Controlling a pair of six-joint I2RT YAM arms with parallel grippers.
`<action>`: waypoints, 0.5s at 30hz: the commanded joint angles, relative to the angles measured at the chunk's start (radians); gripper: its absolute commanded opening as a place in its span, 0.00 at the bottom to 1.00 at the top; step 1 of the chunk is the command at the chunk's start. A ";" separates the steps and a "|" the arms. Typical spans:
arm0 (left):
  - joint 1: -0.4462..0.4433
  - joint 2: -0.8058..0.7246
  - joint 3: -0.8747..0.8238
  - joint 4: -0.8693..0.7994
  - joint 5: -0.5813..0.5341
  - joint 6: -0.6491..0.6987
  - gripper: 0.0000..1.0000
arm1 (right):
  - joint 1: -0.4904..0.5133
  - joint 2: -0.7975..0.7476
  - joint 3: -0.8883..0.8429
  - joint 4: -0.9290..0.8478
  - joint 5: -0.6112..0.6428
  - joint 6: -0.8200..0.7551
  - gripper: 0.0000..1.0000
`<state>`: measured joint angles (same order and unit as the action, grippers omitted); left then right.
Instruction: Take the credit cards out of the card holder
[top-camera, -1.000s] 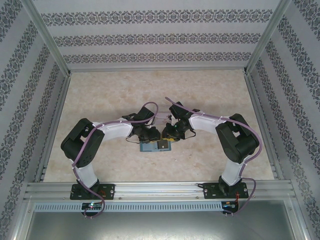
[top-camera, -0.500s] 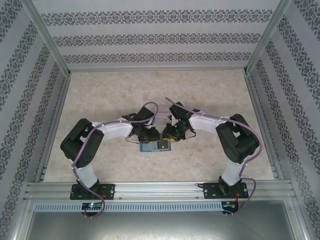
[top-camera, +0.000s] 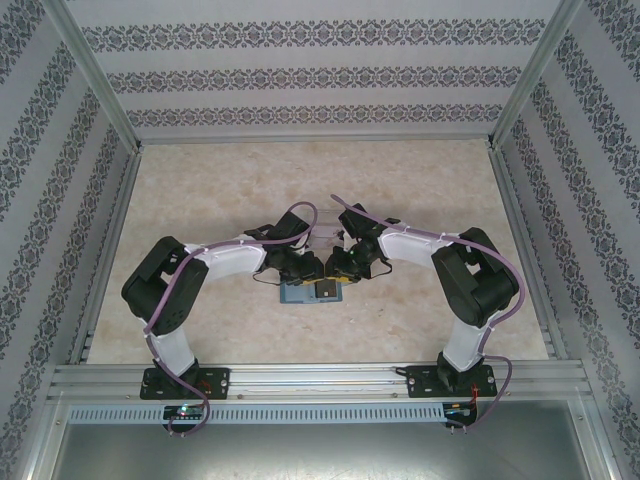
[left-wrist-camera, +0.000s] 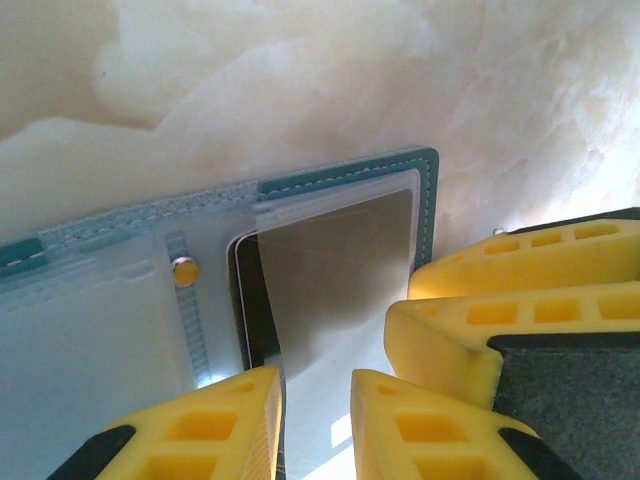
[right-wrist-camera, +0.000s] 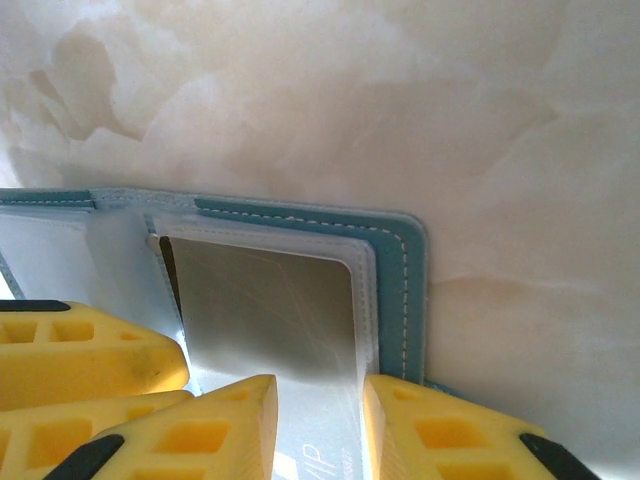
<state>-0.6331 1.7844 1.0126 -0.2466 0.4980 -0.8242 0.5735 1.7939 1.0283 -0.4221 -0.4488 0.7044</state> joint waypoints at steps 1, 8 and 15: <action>-0.001 0.028 0.028 0.015 0.006 -0.004 0.25 | 0.000 -0.017 -0.013 -0.039 0.028 -0.009 0.30; -0.002 0.054 0.035 0.015 0.010 -0.003 0.25 | 0.002 -0.016 -0.007 -0.041 0.026 -0.010 0.29; -0.011 0.063 0.075 -0.137 -0.093 0.072 0.25 | 0.003 -0.014 -0.004 -0.049 0.031 -0.015 0.29</action>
<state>-0.6357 1.8263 1.0584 -0.2920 0.4774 -0.8024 0.5735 1.7939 1.0271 -0.4335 -0.4347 0.7040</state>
